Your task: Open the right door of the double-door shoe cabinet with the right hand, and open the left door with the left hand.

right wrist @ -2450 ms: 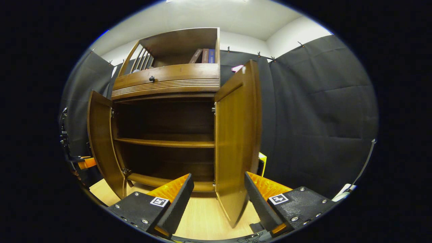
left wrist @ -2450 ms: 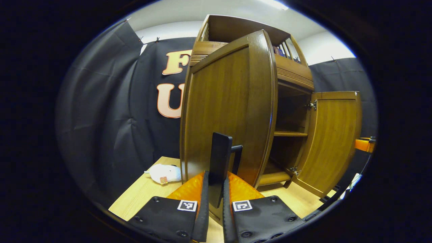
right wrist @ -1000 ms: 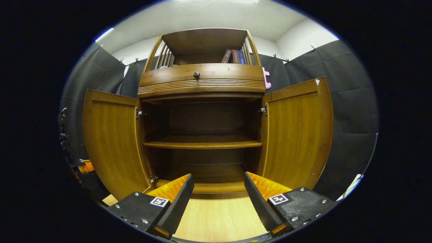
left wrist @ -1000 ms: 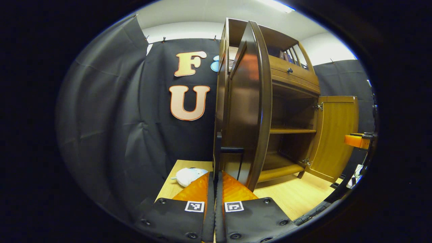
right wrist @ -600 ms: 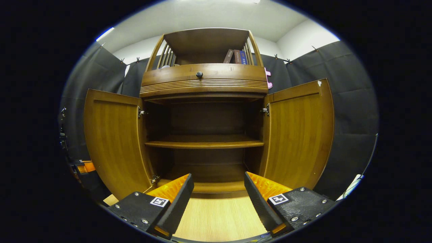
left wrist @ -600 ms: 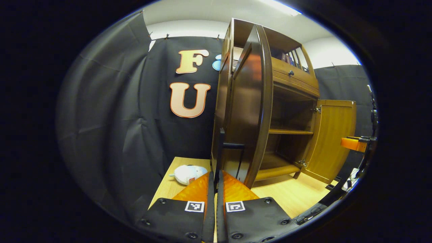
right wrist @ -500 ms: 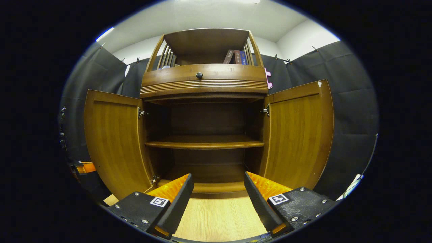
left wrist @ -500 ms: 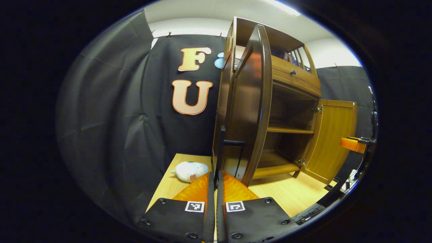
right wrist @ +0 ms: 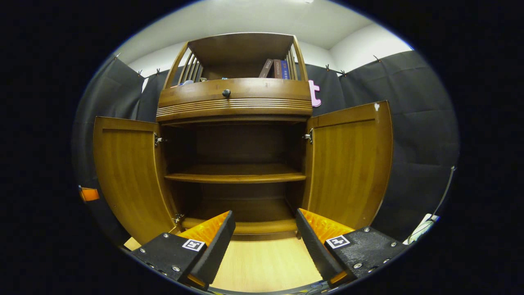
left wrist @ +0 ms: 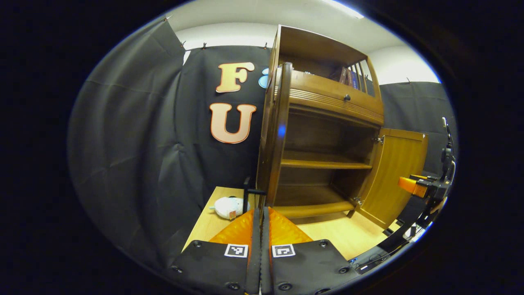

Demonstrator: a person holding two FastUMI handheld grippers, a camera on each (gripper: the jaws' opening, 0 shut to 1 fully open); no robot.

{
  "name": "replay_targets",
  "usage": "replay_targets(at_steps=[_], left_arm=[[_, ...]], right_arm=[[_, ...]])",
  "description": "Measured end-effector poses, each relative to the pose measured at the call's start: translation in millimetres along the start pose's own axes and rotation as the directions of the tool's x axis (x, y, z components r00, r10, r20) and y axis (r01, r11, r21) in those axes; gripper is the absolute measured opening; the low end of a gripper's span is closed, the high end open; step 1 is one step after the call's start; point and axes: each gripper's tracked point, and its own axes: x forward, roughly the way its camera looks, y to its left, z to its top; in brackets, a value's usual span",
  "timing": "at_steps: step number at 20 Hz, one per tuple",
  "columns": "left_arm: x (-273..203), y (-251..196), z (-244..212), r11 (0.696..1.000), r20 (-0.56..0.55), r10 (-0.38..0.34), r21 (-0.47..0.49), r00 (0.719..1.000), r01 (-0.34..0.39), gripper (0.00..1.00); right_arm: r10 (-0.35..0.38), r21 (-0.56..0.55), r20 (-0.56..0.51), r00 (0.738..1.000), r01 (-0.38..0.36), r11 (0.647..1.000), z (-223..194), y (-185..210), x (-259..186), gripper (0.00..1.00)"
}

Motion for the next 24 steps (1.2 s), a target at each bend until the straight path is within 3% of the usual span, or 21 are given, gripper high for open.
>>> replay_targets(at_steps=[4, 6, 8, 11, 12, 14, 18, 20, 22, 24], left_arm=[[-1.7, -28.7, 42.4, 0.999, 0.048, -0.005, 0.045, 0.999, 0.003, 0.08], [0.7, -32.6, 55.3, 0.997, 0.073, 0.041, 0.066, 0.996, -0.046, 0.12], [3.9, -33.4, 65.4, 0.988, 0.090, 0.110, 0.095, 0.990, -0.118, 0.08], [11.3, -43.5, 73.7, 0.975, 0.092, 0.177, 0.123, 0.980, -0.187, 0.29], [15.1, -51.0, 74.5, 0.976, 0.084, 0.178, 0.110, 0.980, -0.187, 0.34], [17.0, -73.3, 80.6, 0.984, 0.082, 0.154, 0.080, 0.985, -0.161, 0.53], [17.6, -91.7, 94.4, 0.983, 0.106, 0.171, 0.047, 0.980, -0.176, 0.91], [17.4, -95.2, 99.1, 0.980, 0.116, 0.188, 0.034, 0.975, -0.194, 0.91], [16.1, -95.4, 101.4, 0.975, 0.123, 0.215, 0.038, 0.969, -0.221, 0.93], [11.3, -94.5, 103.0, 0.968, 0.133, 0.241, 0.042, 0.961, -0.248, 0.94]], right_arm=[[-0.011, 0.007, 0.030, 1.000, 0.010, 1.000, 27.5, -23.5, -3.2, 0.92], [-0.022, -0.002, 0.044, 0.999, 0.022, 1.000, 39.3, -39.2, -5.2, 0.92], [-0.030, -0.013, 0.051, 0.998, 0.031, 0.999, 49.8, -53.9, -8.1, 0.92], [-0.042, -0.035, 0.056, 0.998, 0.044, 0.998, 61.7, -76.6, -10.8, 0.92], [-0.034, -0.028, 0.052, 0.998, 0.036, 0.999, 64.0, -80.6, -10.9, 0.92], [-0.029, -0.022, 0.057, 0.998, 0.030, 0.999, 71.0, -91.3, -10.2, 0.97], [-0.006, -0.012, 0.069, 0.998, 0.007, 1.000, 82.1, -105.2, -10.5, 0.97], [0.014, -0.009, 0.086, 0.996, -0.014, 1.000, 90.1, -107.4, -10.9, 0.86], [0.024, -0.008, 0.086, 0.996, -0.023, 1.000, 91.0, -113.2, -10.1, 0.97], [0.030, -0.012, 0.072, 0.997, -0.029, 1.000, 87.9, -116.8, -6.7, 0.97]])
